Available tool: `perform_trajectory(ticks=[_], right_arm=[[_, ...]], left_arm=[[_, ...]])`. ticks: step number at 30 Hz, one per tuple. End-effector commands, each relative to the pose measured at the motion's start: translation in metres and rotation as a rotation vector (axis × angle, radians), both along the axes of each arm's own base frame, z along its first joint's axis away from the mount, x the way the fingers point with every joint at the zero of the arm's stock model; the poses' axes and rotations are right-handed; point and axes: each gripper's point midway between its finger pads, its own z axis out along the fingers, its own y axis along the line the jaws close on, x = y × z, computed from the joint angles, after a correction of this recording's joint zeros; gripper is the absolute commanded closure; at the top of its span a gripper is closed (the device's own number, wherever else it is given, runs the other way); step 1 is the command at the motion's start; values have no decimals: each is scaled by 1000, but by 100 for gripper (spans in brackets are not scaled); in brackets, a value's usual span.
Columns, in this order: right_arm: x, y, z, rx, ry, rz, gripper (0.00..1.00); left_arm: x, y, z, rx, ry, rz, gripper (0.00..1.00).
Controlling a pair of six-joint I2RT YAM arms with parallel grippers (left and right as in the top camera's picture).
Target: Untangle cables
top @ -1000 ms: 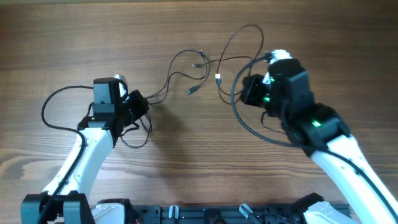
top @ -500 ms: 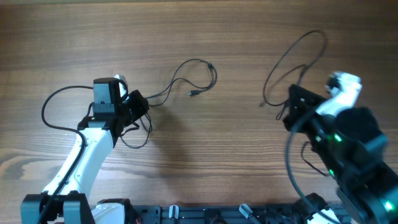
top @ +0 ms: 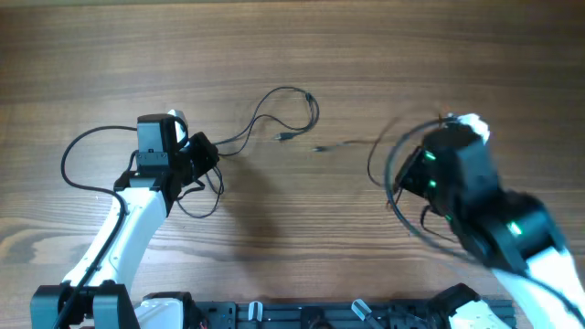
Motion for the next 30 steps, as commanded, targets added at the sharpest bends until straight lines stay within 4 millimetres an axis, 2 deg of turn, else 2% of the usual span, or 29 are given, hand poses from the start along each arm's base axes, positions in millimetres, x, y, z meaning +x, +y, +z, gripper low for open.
perform_trajectory(ticks=[1,4,9,15,18,21,24,30], right_arm=[[0,-35,-41,-134,154,-268,96],[4,-40,-54,-206,198,-273,96],[18,-33,-71,-297,243,-171,96],[27,-38,-100,-407,325,-188,95],[38,-36,-116,-443,347,-191,92],[56,-28,-130,-472,333,-124,91],[84,-12,-139,-530,280,41,91],[122,6,-139,-613,163,223,87]], left_arm=[[-1,0,-3,17,4,-10,96],[-1,0,-3,17,4,-10,96],[-1,0,-3,16,3,-10,96],[-1,0,-3,16,3,-10,96],[-1,0,-3,17,3,-10,96],[-1,0,-3,17,3,-10,96],[-1,0,-3,17,3,-10,96],[-1,0,-3,17,3,-10,96]])
